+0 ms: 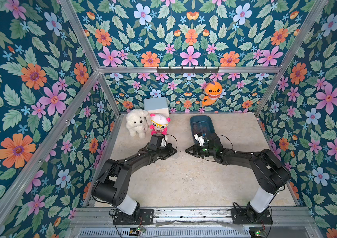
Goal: Put the scattered rulers into the storage box
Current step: Pick up the ruler from the center of the board.
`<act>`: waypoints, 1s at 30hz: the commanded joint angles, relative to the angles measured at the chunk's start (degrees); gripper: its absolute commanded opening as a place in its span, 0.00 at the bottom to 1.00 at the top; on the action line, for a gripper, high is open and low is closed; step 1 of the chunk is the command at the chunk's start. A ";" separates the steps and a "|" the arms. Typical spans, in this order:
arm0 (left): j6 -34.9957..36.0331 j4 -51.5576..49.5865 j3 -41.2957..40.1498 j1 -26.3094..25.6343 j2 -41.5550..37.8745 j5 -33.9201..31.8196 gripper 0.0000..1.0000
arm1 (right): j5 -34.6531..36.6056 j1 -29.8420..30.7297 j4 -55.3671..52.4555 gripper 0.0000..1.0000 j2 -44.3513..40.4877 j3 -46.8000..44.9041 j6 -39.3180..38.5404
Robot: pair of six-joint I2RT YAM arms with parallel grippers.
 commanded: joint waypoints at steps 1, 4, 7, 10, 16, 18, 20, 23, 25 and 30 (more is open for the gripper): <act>-7.51 6.44 1.07 0.08 0.02 0.08 0.00 | 1.09 0.04 22.40 0.32 -0.29 -3.60 18.98; -14.09 12.66 0.77 0.01 -0.08 -2.40 0.00 | 8.09 0.28 36.77 0.35 1.70 -8.02 29.77; -17.14 15.22 0.70 -0.27 -1.18 -5.42 0.00 | 13.46 1.60 45.51 0.35 4.45 -10.90 35.41; -19.61 17.77 -0.49 -0.27 -2.34 -7.68 0.00 | 17.32 3.56 49.65 0.35 6.70 -11.97 37.32; -25.40 26.11 -5.44 -0.62 -3.12 -9.31 0.00 | 20.50 5.21 52.56 0.35 8.30 -11.11 38.51; -26.63 28.03 -6.27 -0.82 -2.56 -8.75 0.00 | 20.83 5.63 52.55 0.35 8.18 -10.21 38.11; -28.27 30.54 -7.37 -0.91 -2.23 -8.56 0.00 | 20.87 5.95 52.43 0.35 9.16 -9.27 39.13; -29.66 32.79 -7.89 -0.97 -1.73 -7.79 0.00 | 20.68 6.51 52.54 0.35 10.73 -8.09 40.63; -29.97 33.22 -7.94 -1.09 -1.89 -7.77 0.00 | 20.68 6.71 51.91 0.35 10.83 -7.79 40.74; -30.24 33.93 -7.85 -1.06 -1.98 -7.54 0.00 | 19.99 7.16 48.90 0.35 10.43 -7.28 40.35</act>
